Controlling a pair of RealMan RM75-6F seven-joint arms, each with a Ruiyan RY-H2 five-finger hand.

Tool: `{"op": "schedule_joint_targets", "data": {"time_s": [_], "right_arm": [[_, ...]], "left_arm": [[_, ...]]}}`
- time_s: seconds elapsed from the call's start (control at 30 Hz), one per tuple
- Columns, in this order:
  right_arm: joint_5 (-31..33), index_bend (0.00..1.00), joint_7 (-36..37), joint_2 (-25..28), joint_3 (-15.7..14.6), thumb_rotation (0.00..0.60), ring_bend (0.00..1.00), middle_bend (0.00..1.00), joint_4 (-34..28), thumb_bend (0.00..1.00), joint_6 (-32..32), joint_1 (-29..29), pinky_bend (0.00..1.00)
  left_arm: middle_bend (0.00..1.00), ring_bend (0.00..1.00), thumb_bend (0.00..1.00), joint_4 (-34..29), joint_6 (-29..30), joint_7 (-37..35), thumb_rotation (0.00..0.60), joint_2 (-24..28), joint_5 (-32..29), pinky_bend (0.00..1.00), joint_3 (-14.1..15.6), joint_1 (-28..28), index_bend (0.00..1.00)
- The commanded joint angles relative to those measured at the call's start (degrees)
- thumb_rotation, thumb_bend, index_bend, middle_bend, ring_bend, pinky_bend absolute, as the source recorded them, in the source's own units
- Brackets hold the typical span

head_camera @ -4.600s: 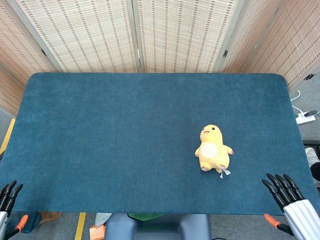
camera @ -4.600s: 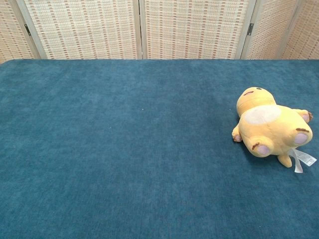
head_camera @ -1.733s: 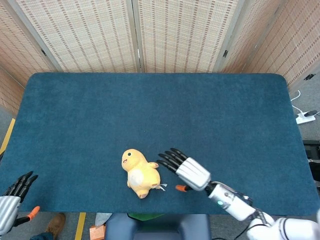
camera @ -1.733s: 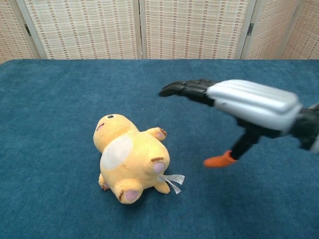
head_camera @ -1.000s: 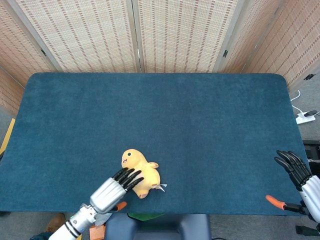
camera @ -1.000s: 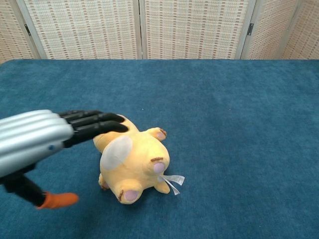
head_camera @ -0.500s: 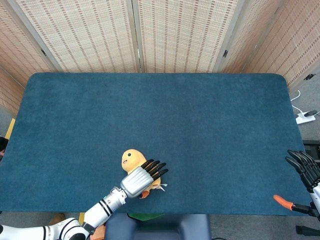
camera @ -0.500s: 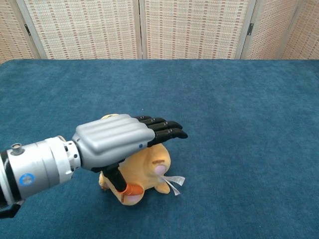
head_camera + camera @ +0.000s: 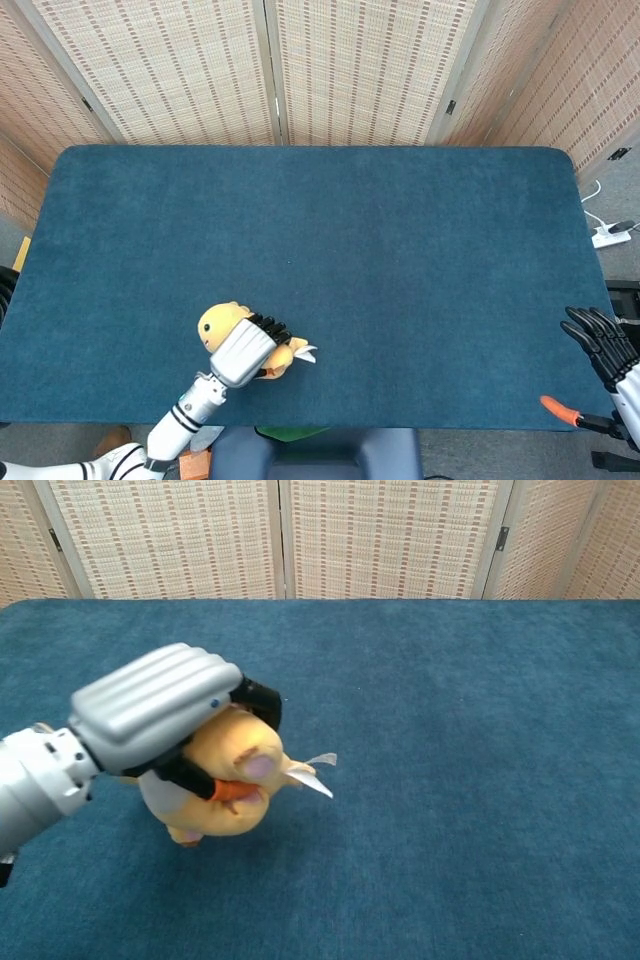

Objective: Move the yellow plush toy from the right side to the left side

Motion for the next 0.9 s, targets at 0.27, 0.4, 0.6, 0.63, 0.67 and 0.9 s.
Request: {"op": "schedule_joint_targets", "data": {"time_s": [0.27, 0.4, 0.6, 0.63, 0.67, 0.9], "right_arm": [[-2.4, 0.0, -4.8, -1.0, 0.0, 0.6, 0.0, 0.0, -2.0, 0.05, -2.1, -0.2, 0.0], [-2.9, 0.0, -6.4, -1.2, 0.1, 0.6, 0.0, 0.0, -2.8, 0.05, -2.7, -0.2, 0.0], [-3.5, 0.0, -8.4, -1.6, -0.2, 0.6, 0.0, 0.0, -3.5, 0.05, -4.7, 0.0, 0.0], [-3.7, 0.0, -8.4, -1.5, -0.2, 0.6, 0.0, 0.0, -3.5, 0.05, -4.5, -0.1, 0.0], [-3.6, 0.0, -8.2, -1.4, -0.1, 0.6, 0.0, 0.0, -3.5, 0.06, -4.1, -0.2, 0.0], [-2.2, 0.0, -7.2, -1.4, 0.8, 0.6, 0.0, 0.0, -3.1, 0.11, -3.9, -0.4, 0.0]], "left_arm": [[0.81, 0.76, 0.58, 2.7, 12.4, -8.7, 0.6, 12.3, 3.7, 1.0, 8.0, 9.2, 0.75], [0.81, 0.76, 0.54, 9.6, 11.4, -14.4, 0.6, 10.4, 2.3, 1.0, 9.2, 10.1, 0.74], [0.58, 0.51, 0.4, 21.2, 8.9, -18.4, 0.6, 4.6, 1.1, 0.63, 8.5, 9.3, 0.39], [0.48, 0.42, 0.38, 22.7, 7.7, -18.0, 0.6, 3.9, 0.0, 0.54, 8.2, 9.2, 0.27], [0.36, 0.32, 0.36, 22.8, 6.3, -18.0, 0.6, 3.9, -1.1, 0.46, 8.2, 9.2, 0.14], [0.0, 0.0, 0.23, 15.7, 4.5, -22.7, 0.6, 7.7, -2.9, 0.19, 8.4, 9.2, 0.0]]}}
